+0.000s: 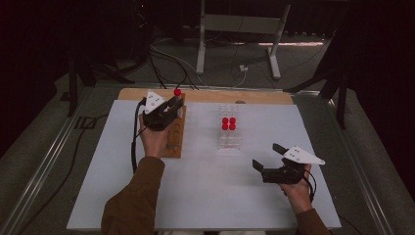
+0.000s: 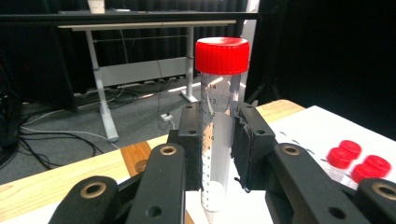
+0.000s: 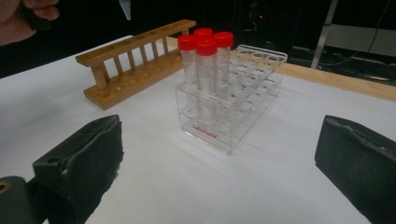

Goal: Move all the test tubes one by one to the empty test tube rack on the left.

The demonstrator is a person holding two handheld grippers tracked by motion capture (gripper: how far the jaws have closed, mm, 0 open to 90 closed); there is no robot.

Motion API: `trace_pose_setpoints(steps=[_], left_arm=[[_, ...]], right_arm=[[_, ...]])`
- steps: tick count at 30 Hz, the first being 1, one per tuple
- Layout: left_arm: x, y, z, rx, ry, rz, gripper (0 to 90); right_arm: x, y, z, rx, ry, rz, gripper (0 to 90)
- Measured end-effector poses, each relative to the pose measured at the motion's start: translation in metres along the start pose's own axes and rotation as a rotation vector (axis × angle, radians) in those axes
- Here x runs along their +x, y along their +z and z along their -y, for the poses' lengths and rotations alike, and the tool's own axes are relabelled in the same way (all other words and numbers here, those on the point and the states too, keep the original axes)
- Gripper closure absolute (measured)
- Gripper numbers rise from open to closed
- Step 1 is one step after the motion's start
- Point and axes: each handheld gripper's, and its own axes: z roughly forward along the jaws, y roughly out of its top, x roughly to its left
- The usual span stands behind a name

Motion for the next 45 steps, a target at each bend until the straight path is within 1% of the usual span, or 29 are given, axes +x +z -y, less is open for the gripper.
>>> trace_pose_setpoints(steps=[1, 9, 12, 15, 19, 23, 27, 30, 32, 35, 38, 39, 41, 45], left_arm=[[0.001, 0.002, 0.000, -0.001, 0.001, -0.005, 75.6], [0.009, 0.021, 0.000, 0.019, -0.003, -0.053, 75.6], [0.012, 0.028, 0.000, 0.034, 0.008, -0.075, 75.6], [0.015, 0.034, 0.001, 0.041, 0.007, -0.091, 75.6], [0.022, 0.043, 0.002, 0.040, -0.013, -0.117, 75.6], [0.027, 0.051, 0.006, 0.035, -0.048, -0.138, 75.6], [0.029, 0.060, 0.012, 0.052, -0.053, -0.157, 75.6], [0.032, 0.063, 0.015, 0.065, -0.066, -0.172, 75.5], [0.033, 0.065, 0.017, 0.078, -0.068, -0.169, 75.5], [0.032, 0.067, 0.022, 0.140, -0.040, -0.167, 75.4], [0.030, 0.070, 0.026, 0.184, -0.029, -0.163, 75.3], [0.029, 0.071, 0.027, 0.202, -0.019, -0.164, 75.3], [0.027, 0.073, 0.028, 0.227, -0.003, -0.165, 75.3], [0.026, 0.076, 0.031, 0.264, 0.004, -0.169, 75.0]], right_arm=[[-0.001, -0.001, 0.000, -0.003, 0.010, -0.002, 1.1], [-0.002, 0.001, 0.002, -0.003, 0.023, -0.014, 1.1], [-0.001, 0.001, 0.002, -0.003, 0.026, -0.016, 1.1], [0.000, 0.002, 0.003, -0.002, 0.028, -0.020, 1.1], [-0.001, 0.002, 0.003, -0.005, 0.032, -0.026, 1.1], [-0.001, 0.002, 0.004, -0.007, 0.045, -0.037, 1.1], [-0.002, 0.001, 0.005, -0.010, 0.046, -0.039, 1.1], [-0.002, 0.000, 0.006, -0.013, 0.050, -0.036, 1.1], [-0.003, 0.000, 0.006, -0.013, 0.051, -0.036, 1.1], [-0.003, 0.000, 0.007, -0.012, 0.054, -0.038, 1.1], [-0.002, 0.000, 0.007, -0.012, 0.051, -0.038, 1.1], [-0.002, 0.000, 0.007, -0.013, 0.050, -0.039, 1.1], [-0.001, 0.000, 0.007, -0.012, 0.048, -0.041, 1.1], [-0.001, 0.000, 0.006, -0.014, 0.048, -0.043, 1.1]])
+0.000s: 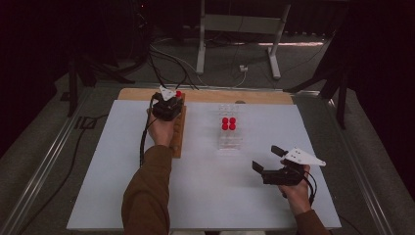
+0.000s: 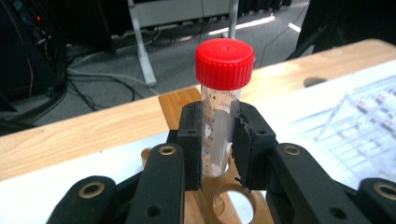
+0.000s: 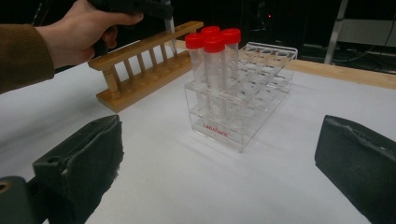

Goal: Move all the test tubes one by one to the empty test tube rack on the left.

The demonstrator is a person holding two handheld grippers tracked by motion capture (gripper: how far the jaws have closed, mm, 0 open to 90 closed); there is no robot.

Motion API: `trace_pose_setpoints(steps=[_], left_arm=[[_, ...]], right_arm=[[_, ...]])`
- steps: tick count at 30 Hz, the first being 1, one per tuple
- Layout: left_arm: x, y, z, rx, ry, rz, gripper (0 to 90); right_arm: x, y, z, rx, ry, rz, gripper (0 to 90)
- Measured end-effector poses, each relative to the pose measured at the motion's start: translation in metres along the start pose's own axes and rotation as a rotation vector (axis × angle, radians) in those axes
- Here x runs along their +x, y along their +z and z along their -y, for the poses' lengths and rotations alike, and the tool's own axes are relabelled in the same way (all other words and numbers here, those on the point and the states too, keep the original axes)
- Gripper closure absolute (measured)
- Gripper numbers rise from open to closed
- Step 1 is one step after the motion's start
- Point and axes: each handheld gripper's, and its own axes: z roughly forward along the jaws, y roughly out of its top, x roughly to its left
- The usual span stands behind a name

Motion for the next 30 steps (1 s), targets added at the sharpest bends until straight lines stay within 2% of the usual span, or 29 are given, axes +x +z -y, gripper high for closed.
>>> trace_pose_setpoints(steps=[13, 26, 30], left_arm=[[0.0024, 0.0048, 0.0048, 0.063, -0.004, 0.003, 73.5], [0.0062, 0.0027, 0.0012, 0.052, -0.032, 0.002, 71.7], [0.0077, 0.0024, -0.0018, 0.064, -0.039, 0.011, 72.3]], right_arm=[[-0.0007, -0.0004, -0.0002, -0.004, 0.003, -0.001, 1.1], [-0.0015, 0.0003, 0.0003, -0.002, 0.007, -0.001, 1.1], [-0.0014, 0.0015, 0.0007, 0.001, 0.007, -0.001, 1.1]])
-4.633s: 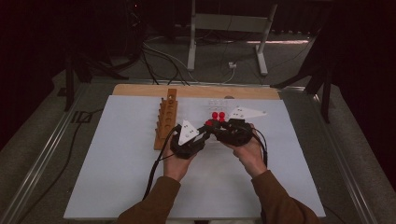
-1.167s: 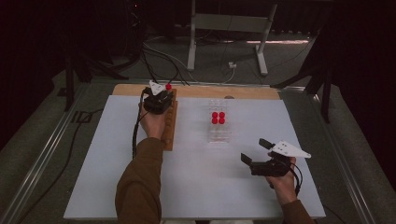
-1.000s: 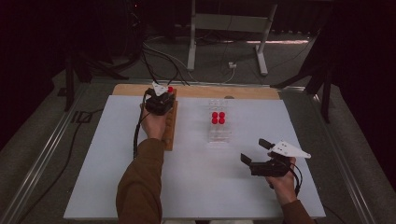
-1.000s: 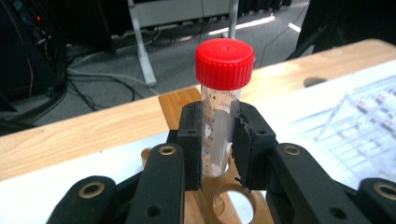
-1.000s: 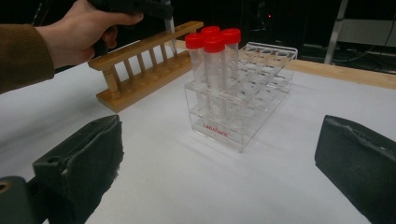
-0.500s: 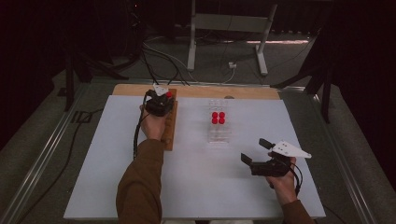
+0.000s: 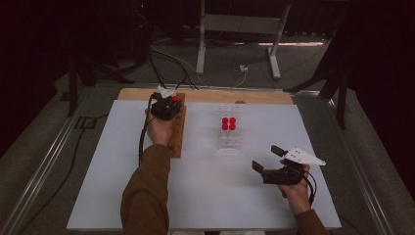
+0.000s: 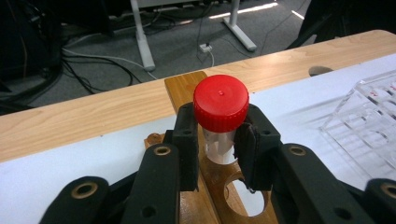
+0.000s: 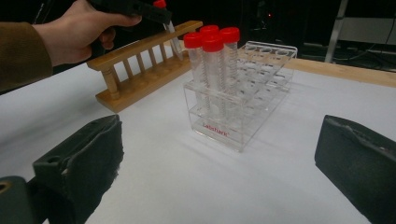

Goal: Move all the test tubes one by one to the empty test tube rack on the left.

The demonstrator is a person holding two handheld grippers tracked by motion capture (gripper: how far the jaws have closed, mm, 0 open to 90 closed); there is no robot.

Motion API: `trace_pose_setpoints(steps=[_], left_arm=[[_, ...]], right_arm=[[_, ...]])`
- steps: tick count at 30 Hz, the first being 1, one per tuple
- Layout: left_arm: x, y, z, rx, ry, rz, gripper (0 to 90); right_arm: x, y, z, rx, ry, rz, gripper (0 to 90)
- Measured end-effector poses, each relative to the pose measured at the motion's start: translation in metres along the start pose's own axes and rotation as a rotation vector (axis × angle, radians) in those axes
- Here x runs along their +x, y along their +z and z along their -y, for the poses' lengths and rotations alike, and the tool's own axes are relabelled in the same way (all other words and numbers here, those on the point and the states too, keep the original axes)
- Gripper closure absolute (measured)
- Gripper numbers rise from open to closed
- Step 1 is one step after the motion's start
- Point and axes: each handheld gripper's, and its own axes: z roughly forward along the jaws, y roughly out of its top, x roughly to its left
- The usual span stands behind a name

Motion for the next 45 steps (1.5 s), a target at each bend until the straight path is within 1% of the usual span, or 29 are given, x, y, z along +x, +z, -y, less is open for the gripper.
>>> trace_pose_setpoints(steps=[3, 7, 9, 11, 13, 14, 16, 19, 21, 24, 27, 30, 32, 34, 36, 38, 40, 41, 42, 43, 45], left_arm=[[-0.001, 0.001, -0.004, 0.022, 0.003, 0.006, 74.5], [0.000, 0.003, -0.007, 0.062, -0.018, 0.018, 75.1], [0.000, 0.005, -0.008, 0.083, -0.020, 0.015, 75.1], [0.001, 0.006, -0.007, 0.094, -0.032, 0.019, 75.0], [0.001, 0.007, -0.007, 0.094, -0.033, 0.017, 74.4], [0.001, 0.007, -0.007, 0.089, -0.036, 0.016, 71.9], [0.000, 0.006, -0.007, 0.080, -0.036, 0.013, 59.4], [0.000, 0.002, -0.007, 0.056, -0.039, 0.014, 48.0], [0.000, -0.001, -0.008, 0.046, -0.041, 0.006, 38.3], [-0.001, -0.006, -0.009, 0.026, -0.048, 0.000, 27.0], [-0.001, -0.013, -0.007, -0.009, -0.072, 0.003, 19.5], [-0.001, -0.020, -0.006, -0.025, -0.072, 0.005, 17.0], [-0.001, -0.026, -0.005, -0.034, -0.071, -0.003, 17.1], [-0.002, -0.031, -0.002, -0.047, -0.083, 0.010, 17.0], [-0.003, -0.036, 0.001, -0.045, -0.080, 0.026, 16.7], [-0.003, -0.043, 0.004, -0.055, -0.091, 0.037, 16.6], [-0.003, -0.050, 0.007, -0.060, -0.094, 0.037, 13.3], [-0.003, -0.053, 0.009, -0.065, -0.099, 0.041, 9.5], [-0.002, -0.056, 0.011, -0.064, -0.099, 0.047, 9.5], [-0.001, -0.061, 0.013, -0.070, -0.116, 0.061, 8.9], [0.001, -0.070, 0.018, -0.085, -0.143, 0.069, 7.5]], right_arm=[[0.000, 0.001, 0.000, 0.004, 0.005, 0.001, 1.1], [0.000, 0.001, 0.001, 0.004, 0.006, 0.002, 1.1], [0.000, 0.001, 0.001, 0.004, 0.005, 0.001, 1.1], [0.000, 0.001, 0.001, 0.003, 0.007, 0.001, 1.1], [-0.001, 0.001, 0.001, 0.003, 0.007, 0.002, 1.1], [-0.001, 0.001, 0.001, 0.002, 0.006, 0.002, 1.1], [0.000, 0.001, 0.000, 0.001, 0.007, 0.002, 1.1], [0.000, 0.002, 0.001, 0.001, 0.005, 0.003, 1.1], [0.000, 0.002, 0.001, 0.000, 0.006, 0.004, 1.1], [0.001, 0.002, 0.001, -0.002, 0.005, 0.006, 1.1], [0.001, 0.002, 0.001, -0.004, 0.004, 0.012, 1.1], [0.001, 0.001, 0.000, -0.007, 0.004, 0.016, 1.1], [0.001, 0.001, 0.000, -0.010, 0.004, 0.017, 1.1], [0.001, 0.001, 0.000, -0.012, 0.008, 0.022, 1.1], [0.001, 0.003, 0.000, -0.012, 0.014, 0.026, 1.1], [0.001, 0.004, 0.000, -0.014, 0.015, 0.030, 1.1], [0.002, 0.005, -0.001, -0.013, 0.012, 0.032, 1.1], [0.003, 0.005, -0.002, -0.013, 0.013, 0.038, 1.1], [0.003, 0.005, -0.002, -0.013, 0.013, 0.038, 1.1], [0.004, 0.005, -0.003, -0.014, 0.011, 0.042, 1.1], [0.004, 0.005, -0.005, -0.019, 0.019, 0.045, 1.1]])
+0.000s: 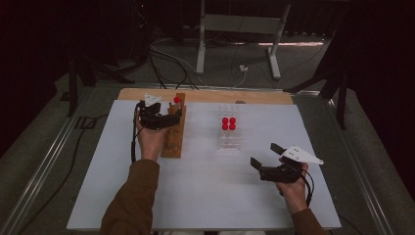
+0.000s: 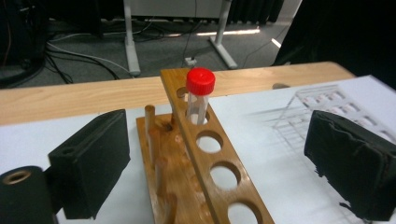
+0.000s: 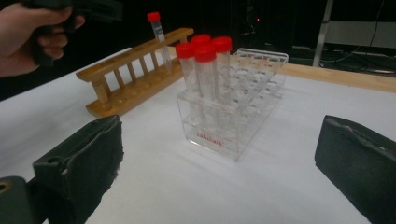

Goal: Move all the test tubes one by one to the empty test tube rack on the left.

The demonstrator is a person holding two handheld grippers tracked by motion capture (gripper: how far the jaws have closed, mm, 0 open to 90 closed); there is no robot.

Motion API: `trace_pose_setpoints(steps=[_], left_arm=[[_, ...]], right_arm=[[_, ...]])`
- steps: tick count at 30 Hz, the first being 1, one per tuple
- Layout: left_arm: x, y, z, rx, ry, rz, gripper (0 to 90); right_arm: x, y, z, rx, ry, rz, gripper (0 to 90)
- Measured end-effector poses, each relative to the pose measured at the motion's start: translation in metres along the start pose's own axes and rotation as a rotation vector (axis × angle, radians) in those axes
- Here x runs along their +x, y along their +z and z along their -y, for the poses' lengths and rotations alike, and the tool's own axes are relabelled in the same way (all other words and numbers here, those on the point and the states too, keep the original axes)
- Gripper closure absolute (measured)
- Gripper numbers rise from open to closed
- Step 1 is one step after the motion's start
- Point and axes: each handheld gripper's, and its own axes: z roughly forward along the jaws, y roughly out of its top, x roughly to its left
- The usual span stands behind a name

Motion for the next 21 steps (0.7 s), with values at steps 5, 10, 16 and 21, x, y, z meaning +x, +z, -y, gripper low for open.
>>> trace_pose_setpoints(steps=[5, 10, 16, 21], left_arm=[[0.001, -0.018, 0.013, 0.002, 0.006, 0.017, 2.6], [0.001, -0.036, 0.028, 0.002, 0.029, 0.027, 1.0], [0.000, -0.059, 0.042, -0.015, 0.043, 0.048, 0.6], [-0.009, -0.079, 0.054, -0.029, 0.082, 0.060, 0.6]], right_arm=[[0.002, 0.004, -0.008, -0.007, -0.012, 0.007, 1.1], [0.001, 0.009, -0.020, -0.027, -0.001, 0.020, 1.1], [0.000, 0.025, -0.038, -0.011, -0.033, 0.041, 3.9], [0.003, 0.041, -0.047, 0.005, -0.046, 0.042, 6.6]])
